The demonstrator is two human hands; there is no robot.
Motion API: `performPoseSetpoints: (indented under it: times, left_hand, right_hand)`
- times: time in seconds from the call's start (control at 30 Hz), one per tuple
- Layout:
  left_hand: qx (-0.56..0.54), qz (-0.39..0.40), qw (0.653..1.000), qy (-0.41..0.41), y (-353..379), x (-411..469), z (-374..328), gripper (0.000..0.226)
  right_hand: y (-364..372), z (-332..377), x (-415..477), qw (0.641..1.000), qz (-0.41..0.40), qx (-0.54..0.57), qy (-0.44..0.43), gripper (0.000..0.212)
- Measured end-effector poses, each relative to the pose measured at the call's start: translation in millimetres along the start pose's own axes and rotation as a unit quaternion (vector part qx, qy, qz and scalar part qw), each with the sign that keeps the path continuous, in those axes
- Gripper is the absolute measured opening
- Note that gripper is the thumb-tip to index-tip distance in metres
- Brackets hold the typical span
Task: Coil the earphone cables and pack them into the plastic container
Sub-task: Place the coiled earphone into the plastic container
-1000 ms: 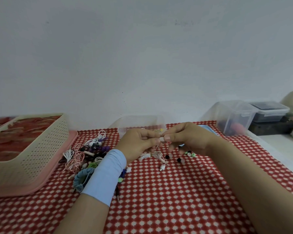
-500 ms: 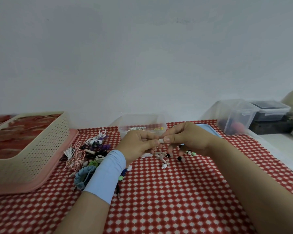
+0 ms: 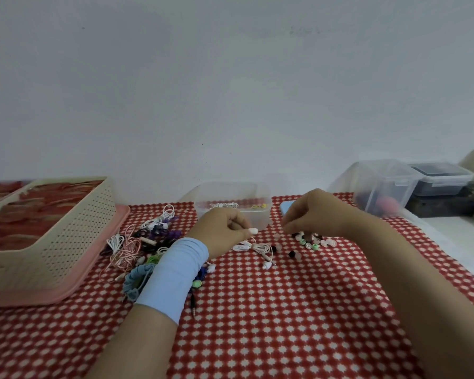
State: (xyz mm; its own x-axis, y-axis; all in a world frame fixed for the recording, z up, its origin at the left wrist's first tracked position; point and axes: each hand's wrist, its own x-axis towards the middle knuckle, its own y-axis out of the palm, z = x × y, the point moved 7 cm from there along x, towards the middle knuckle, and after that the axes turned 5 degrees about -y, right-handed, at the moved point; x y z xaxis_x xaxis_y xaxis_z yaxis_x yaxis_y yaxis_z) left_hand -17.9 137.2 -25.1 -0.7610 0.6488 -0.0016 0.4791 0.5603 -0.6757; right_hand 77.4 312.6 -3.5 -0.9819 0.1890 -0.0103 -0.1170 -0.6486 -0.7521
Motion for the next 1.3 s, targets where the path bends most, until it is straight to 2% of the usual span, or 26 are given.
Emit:
performPoseSetpoints:
  times: [0.1, 0.27, 0.37, 0.47, 0.57, 0.63, 0.7, 0.8, 0.87, 0.97, 1.13, 1.23, 1.3]
  left_hand:
    - [0.100, 0.012, 0.995, -0.013, -3, -2, 0, 0.007]
    - [0.188, 0.066, 0.980, -0.026, -7, -7, -1, 0.011]
    - [0.192, 0.057, 0.980, -0.017, -13, -9, -11, 0.012]
    - [0.177, 0.046, 0.982, 0.035, -10, -14, -31, 0.011]
    - [0.189, 0.100, 0.976, 0.050, 11, -18, -41, 0.006]
    - [0.213, 0.131, 0.968, 0.033, 26, -20, -40, 0.014]
    - [0.260, 0.136, 0.956, 0.029, 35, -19, -38, 0.025]
    - [0.295, 0.144, 0.944, 0.039, 43, -18, -35, 0.023]
    - [0.283, 0.138, 0.948, 0.043, 40, -17, -35, 0.017]
    - [0.200, 0.115, 0.973, 0.025, 25, -17, -34, 0.012]
    - [0.050, 0.071, 0.996, 0.010, 0, -15, -31, 0.010]
    - [0.018, 0.051, 0.999, -0.006, -6, -11, -21, 0.008]
    - [-0.003, 0.046, 0.998, -0.031, -6, -8, -13, 0.017]
  right_hand:
    - [-9, -19, -2, 0.993, 0.026, -0.100, 0.052, 0.017]
    - [-6, -40, -1, 0.975, 0.039, -0.193, 0.104, 0.009]
    - [-7, -43, 0, 0.972, 0.030, -0.203, 0.115, 0.018]
    - [-6, -43, 1, 0.971, 0.028, -0.205, 0.123, 0.023]
    - [-2, -42, 1, 0.961, 0.039, -0.243, 0.124, 0.029]
    - [-2, -40, 0, 0.957, 0.041, -0.258, 0.128, 0.031]
    - [-2, -40, 0, 0.958, 0.041, -0.254, 0.129, 0.029]
    - [-2, -41, 0, 0.961, 0.044, -0.241, 0.128, 0.023]
    - [-1, -39, 0, 0.966, 0.044, -0.224, 0.121, 0.019]
    - [1, -29, -2, 0.978, 0.050, -0.176, 0.098, 0.016]
    - [20, -16, 0, 0.983, 0.077, -0.138, 0.091, 0.033]
    - [25, -14, 4, 0.985, 0.060, -0.142, 0.077, 0.040]
    - [26, -10, 6, 0.988, 0.043, -0.136, 0.059, 0.040]
